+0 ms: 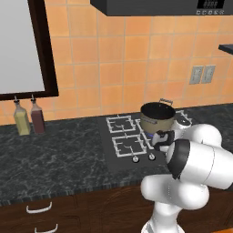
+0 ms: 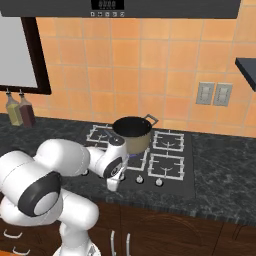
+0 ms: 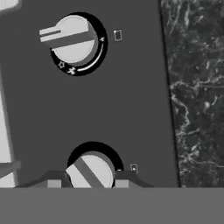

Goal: Turn off the center burner of the stove.

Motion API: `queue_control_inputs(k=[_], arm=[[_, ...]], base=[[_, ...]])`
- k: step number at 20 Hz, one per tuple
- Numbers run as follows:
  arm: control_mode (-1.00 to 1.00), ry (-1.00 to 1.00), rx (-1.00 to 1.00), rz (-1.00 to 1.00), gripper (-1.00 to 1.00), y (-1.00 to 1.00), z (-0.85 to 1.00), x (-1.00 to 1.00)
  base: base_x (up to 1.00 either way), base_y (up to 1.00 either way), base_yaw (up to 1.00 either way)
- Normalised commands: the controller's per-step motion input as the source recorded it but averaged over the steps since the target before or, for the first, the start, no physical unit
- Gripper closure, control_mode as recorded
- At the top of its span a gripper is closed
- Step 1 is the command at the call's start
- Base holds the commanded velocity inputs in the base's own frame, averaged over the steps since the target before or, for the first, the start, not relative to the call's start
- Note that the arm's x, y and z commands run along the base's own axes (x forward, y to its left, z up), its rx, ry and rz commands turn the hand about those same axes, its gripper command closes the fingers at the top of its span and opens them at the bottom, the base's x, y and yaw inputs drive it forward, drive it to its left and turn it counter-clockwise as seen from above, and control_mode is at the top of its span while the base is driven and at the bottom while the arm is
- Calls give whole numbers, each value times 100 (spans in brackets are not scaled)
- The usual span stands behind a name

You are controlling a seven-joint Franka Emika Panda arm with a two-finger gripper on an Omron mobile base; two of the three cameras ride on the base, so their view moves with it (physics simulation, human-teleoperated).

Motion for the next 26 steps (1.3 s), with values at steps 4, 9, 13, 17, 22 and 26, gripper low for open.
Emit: queue_control_inputs(k=[4,9,13,17,22,26], arm=[[-100,0,22,-70,100,-30,0,0],[-100,0,19,-73,100,-27,0,0],[-100,0,14,-75,100,-23,0,0],[-100,0,12,-78,100,-20,0,0],[-100,0,11,-79,100,-18,0,0],[-100,0,12,-80,100,-19,0,0]], base=[[0,0,0],[0,0,0],[0,0,0],[0,0,0],[0,0,0],[0,0,0]])
